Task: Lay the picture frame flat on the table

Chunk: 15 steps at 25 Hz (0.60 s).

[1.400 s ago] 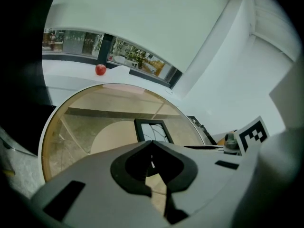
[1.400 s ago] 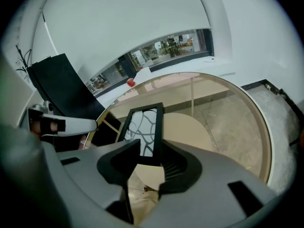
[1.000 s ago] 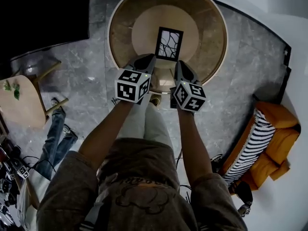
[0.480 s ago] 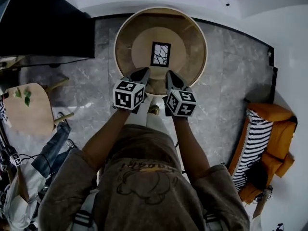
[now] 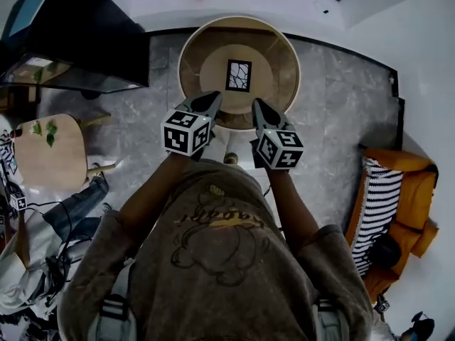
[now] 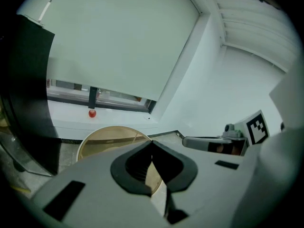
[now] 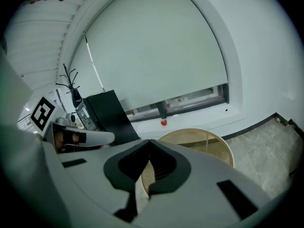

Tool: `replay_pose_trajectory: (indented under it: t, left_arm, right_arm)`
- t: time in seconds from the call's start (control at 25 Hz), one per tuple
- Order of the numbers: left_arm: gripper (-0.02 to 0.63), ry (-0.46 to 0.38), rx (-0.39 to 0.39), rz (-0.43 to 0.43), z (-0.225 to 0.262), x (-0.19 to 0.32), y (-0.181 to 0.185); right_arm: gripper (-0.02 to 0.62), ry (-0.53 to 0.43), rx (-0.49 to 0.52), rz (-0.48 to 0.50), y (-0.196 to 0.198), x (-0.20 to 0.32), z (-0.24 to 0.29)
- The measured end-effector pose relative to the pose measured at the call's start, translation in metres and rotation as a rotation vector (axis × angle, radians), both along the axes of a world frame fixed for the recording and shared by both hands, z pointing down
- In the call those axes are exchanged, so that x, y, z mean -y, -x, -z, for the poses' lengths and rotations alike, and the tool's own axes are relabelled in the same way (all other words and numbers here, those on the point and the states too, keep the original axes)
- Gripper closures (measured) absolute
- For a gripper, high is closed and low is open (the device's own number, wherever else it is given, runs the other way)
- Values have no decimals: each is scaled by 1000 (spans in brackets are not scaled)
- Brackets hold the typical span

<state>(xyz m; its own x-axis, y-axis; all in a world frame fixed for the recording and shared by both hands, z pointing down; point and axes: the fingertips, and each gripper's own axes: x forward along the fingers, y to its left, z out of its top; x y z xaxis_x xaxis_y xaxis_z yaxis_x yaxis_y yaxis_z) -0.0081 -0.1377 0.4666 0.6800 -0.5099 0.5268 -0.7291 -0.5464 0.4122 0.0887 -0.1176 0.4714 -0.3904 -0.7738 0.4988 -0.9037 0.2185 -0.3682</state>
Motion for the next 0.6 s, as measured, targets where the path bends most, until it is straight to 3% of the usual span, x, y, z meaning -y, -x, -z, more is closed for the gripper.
replay_pose_trajectory:
  t: [0.32,0.6]
  left_arm:
    - [591,-91,-16,-28,50,-47,-2]
    - [591,-166,-9,-35,81,-77,-7]
  right_arm:
    - [577,-129,12,85,19,-34,62]
    - [577,-225,40,101,13,-62,100]
